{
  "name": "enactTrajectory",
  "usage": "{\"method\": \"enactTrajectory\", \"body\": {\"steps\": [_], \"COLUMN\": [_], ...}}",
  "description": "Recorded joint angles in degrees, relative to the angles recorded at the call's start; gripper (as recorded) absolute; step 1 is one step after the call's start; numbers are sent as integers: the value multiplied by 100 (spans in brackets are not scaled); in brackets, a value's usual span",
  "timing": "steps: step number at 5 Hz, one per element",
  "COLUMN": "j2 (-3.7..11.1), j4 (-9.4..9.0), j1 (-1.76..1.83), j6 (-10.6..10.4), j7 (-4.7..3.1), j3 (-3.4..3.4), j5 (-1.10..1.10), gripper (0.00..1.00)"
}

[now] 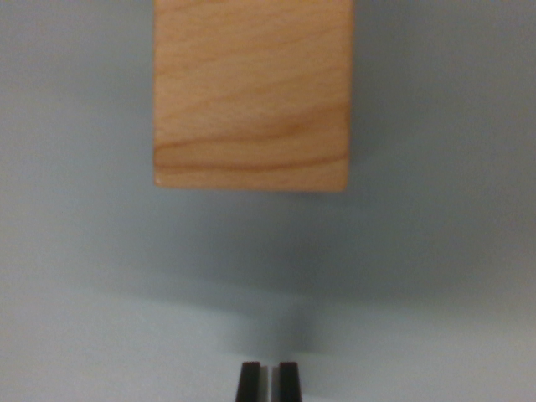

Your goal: Push wooden cube

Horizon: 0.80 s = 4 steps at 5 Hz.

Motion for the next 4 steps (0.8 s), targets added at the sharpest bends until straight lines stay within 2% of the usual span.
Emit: {"method": "enactTrajectory", "body": {"steps": [3, 4], "j2": [0, 0], "j4": [0, 0], "j1": [0, 0], "j6": [-1, -1], "j7": [0, 0], "j3": [0, 0], "j5": [0, 0], "gripper": [0, 100]}}
